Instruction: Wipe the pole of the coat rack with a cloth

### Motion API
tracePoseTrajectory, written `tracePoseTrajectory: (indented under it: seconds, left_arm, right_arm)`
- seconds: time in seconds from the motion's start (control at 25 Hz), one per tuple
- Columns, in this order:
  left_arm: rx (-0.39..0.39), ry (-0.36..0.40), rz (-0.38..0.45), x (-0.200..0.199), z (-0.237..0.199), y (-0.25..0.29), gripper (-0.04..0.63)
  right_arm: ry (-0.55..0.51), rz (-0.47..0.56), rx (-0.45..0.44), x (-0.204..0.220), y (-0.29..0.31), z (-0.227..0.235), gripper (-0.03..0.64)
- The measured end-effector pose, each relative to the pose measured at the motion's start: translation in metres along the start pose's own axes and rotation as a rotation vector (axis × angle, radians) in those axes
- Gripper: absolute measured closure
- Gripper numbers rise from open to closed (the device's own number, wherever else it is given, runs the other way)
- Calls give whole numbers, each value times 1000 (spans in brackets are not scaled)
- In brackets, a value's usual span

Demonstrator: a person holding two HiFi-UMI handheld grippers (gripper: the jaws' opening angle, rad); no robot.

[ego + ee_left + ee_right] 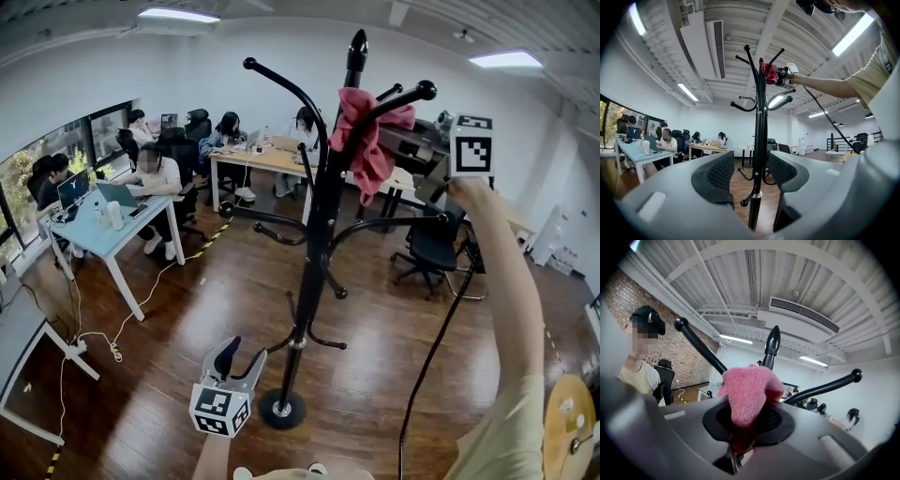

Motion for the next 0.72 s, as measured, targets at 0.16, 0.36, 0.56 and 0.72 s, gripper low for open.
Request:
tracePoseTrajectory:
  seconds: [0.16, 0.36, 0.56, 0.72]
  left_arm:
    - [29, -1, 4, -1, 8, 6, 373]
    - [50, 4, 11, -2, 13, 5, 373]
    - [61, -2, 16, -3, 17, 8, 373]
    - [80, 4, 27, -6, 19, 7, 373]
  right_arm:
    - [-69, -92, 77, 2, -8, -17, 575]
    - [-223, 7, 181, -8, -57, -68, 574]
    - [-332, 188, 385, -20, -99, -117, 572]
    - [-413, 42, 476, 2, -77, -132, 572]
Point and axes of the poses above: the fingertips, and each gripper's own axes: y forward along the fingers, z to its right, x out of its underside, the point moved 9 cm from there along -y, backward along the fingers, and after that the axes turned 12 degrees about x, right-handed, at the moved point
